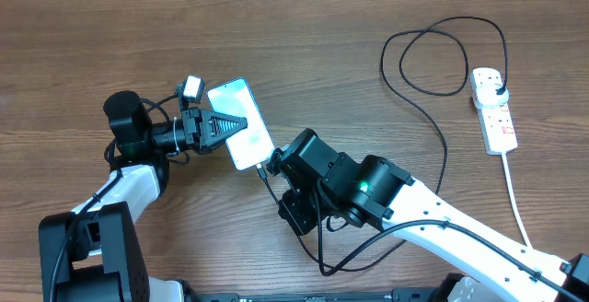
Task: Plug charger to phone and switch on socket
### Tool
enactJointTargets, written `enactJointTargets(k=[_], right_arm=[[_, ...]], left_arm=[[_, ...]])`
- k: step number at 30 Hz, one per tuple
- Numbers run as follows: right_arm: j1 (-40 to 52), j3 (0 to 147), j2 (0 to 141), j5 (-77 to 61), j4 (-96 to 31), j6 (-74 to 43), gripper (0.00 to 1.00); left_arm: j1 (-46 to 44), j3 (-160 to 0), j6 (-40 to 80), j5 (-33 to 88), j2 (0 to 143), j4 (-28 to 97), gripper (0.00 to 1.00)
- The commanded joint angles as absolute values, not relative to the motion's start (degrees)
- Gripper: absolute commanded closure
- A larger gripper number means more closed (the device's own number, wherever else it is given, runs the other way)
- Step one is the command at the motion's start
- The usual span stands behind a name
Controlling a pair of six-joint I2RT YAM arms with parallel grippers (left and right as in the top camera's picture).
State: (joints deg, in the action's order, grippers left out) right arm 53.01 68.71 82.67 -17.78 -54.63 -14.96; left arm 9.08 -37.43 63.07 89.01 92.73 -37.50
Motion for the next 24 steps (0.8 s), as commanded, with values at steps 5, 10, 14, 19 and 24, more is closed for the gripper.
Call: enactJointTargets(k=[5,10,14,19,24], right_arm=[[53.0,68.5,83.1,-17.7,-54.3,-14.7,0.96],[53.0,68.5,83.1,-17.7,-54.3,-14.7,0.96],[53.0,68.5,83.1,-17.7,-54.2,-14.7,0.96],[53.0,68.5,83.1,-17.7,-53.6,-14.7,0.96],[53.0,68.5,83.1,-17.7,-53.2,-14.7,0.96]], left_arm=[[9.3,-38.3,64.7,90.7,92.6,-37.7,0.96],[9.3,-38.3,65.2,90.6,92.6,-37.7,0.96],[9.3,-38.3,65.6,90.7,92.6,-37.7,0.96],[9.3,-38.3,65.6,90.7,92.6,-37.8,0.96],[9.3,-38.3,65.5,90.7,92.6,-37.8,0.96]])
